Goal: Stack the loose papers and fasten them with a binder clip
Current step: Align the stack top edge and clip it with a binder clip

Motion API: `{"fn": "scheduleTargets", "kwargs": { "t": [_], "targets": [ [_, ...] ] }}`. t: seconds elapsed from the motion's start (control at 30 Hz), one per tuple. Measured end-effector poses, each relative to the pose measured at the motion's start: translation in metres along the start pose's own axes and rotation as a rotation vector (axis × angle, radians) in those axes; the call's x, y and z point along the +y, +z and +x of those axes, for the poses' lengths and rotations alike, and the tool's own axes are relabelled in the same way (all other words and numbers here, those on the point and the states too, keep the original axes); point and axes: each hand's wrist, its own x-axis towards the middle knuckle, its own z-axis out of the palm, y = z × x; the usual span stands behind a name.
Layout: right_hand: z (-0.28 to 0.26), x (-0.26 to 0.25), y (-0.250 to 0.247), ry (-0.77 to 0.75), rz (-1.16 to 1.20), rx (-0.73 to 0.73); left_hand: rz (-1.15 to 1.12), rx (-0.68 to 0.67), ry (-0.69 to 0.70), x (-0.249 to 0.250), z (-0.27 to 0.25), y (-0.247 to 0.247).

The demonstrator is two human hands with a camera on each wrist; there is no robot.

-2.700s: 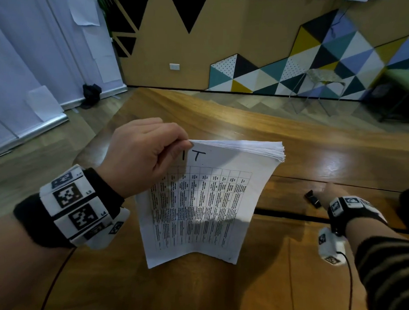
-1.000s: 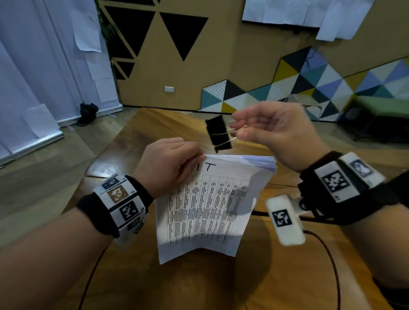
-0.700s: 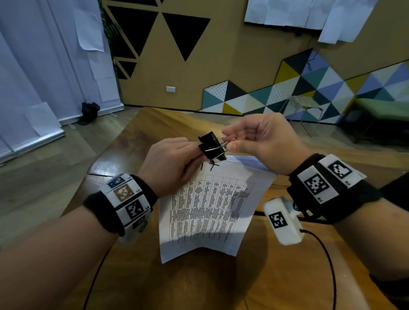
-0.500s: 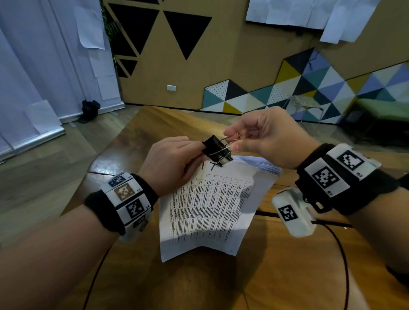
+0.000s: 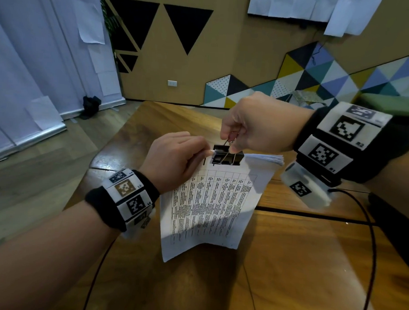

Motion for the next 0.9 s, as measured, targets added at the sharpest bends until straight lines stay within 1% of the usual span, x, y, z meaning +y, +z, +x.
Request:
{"fn": "scheduleTargets", "kwargs": {
  "t": [0.2,0.37,0.43,0.53,0.6,0.73,0.9],
  "targets": [
    [0.006,-0.008,0.000,0.000,-0.022,-0.011,-0.001,-0.010,-0.025,0.001,-0.003,0.001],
    [0.011,-0.009,-0.005,0.049,0.028,-0.151,-0.050,-0.045,-0.060,0.001,-0.005,-0.001],
    [0.014,-0.006,-0.005,0.059,0.041,-0.183,-0.091,-0.072,-0.078,0.000,-0.004,-0.004],
    [0.018,0.001,-0.004,0.094,0.135,-0.184,-0.145,-0.159,-0.078,-0.007,-0.001,-0.008],
    [0.020,0.004,-0.003,0.120,0.191,-0.178,-0.184,-0.184,-0.084,-0.012,0.002,-0.010],
    [0.024,0.007,-0.004,0.151,0.242,-0.167,-0.224,-0.174,-0.126,-0.014,0.004,-0.008],
    [0.022,0.007,-0.003,0.142,0.256,-0.174,-0.222,-0.146,-0.147,-0.014,0.002,-0.003]
  ]
}}
